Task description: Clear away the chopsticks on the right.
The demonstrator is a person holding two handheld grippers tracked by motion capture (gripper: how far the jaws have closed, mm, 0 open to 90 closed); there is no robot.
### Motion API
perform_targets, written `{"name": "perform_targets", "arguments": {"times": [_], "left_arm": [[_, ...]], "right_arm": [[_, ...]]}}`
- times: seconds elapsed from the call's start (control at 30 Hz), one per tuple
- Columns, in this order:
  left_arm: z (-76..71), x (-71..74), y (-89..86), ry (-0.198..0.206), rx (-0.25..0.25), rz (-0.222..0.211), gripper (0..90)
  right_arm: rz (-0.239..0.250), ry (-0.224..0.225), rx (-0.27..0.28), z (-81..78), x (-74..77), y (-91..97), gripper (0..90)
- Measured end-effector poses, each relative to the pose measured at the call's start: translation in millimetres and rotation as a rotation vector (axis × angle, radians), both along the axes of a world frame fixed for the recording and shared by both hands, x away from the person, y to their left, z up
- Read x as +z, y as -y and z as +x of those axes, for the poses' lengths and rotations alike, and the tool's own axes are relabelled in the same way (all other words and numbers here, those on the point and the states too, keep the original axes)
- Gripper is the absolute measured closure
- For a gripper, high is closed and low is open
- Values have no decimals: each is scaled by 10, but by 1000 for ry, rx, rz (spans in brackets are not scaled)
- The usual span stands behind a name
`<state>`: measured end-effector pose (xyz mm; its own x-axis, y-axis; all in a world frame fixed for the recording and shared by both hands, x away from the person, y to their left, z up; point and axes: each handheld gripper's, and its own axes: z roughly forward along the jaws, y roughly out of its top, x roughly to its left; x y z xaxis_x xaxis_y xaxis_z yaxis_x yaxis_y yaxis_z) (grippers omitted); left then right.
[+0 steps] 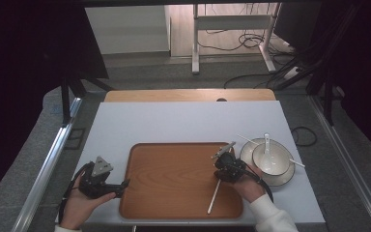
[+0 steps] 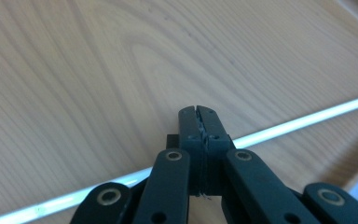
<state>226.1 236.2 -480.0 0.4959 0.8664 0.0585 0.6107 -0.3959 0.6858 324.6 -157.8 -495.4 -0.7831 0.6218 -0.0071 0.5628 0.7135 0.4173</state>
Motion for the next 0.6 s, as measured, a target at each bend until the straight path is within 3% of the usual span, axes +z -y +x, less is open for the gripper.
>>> {"name": "perform_targets", "arguments": {"times": [0.6], "left_arm": [[-4, 4, -19, 3, 5, -1, 129]], "right_arm": [[-9, -19, -24, -3, 13, 154, 898]]}}
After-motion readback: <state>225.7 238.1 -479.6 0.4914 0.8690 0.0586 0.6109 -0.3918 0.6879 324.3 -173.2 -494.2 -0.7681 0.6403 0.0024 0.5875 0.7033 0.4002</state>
